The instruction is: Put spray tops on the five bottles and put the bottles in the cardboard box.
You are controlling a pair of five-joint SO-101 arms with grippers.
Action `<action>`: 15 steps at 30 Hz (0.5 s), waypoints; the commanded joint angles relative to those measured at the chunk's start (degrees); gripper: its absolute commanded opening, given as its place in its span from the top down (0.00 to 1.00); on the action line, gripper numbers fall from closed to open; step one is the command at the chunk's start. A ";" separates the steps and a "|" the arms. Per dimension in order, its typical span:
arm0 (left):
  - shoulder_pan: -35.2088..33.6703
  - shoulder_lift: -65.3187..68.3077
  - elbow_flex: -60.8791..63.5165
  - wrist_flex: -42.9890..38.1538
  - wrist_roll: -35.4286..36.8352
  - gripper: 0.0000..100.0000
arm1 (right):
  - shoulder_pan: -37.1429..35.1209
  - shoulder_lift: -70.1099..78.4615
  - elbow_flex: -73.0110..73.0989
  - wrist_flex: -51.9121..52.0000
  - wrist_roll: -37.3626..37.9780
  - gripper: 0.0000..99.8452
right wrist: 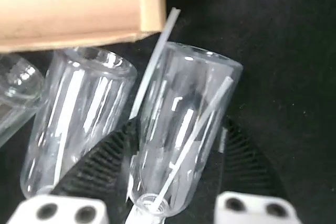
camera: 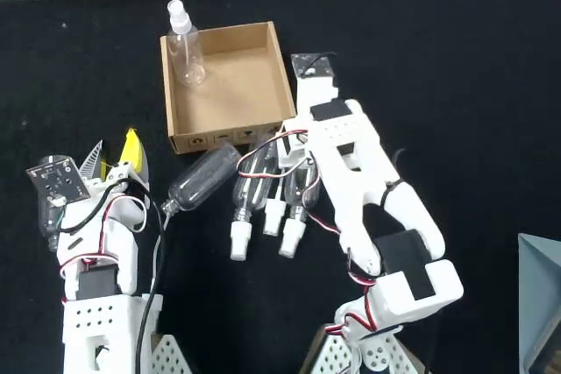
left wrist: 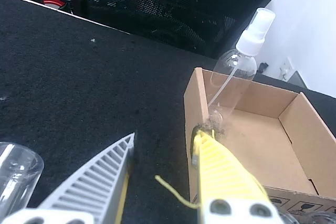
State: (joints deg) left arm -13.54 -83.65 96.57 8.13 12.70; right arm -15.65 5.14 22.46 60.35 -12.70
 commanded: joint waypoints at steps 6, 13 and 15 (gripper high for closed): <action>-0.75 -0.88 1.36 0.18 -0.62 0.82 | 3.60 -4.26 -2.51 2.11 -3.34 0.98; -0.75 -0.88 1.36 0.18 -0.62 0.83 | 4.40 -4.88 -10.95 15.56 -8.26 0.98; -0.75 -0.88 1.36 0.18 -0.62 0.83 | 5.45 -4.88 -11.74 16.70 -12.04 0.98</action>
State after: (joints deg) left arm -13.54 -83.65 96.57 8.13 12.70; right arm -13.27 5.14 15.52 74.51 -20.18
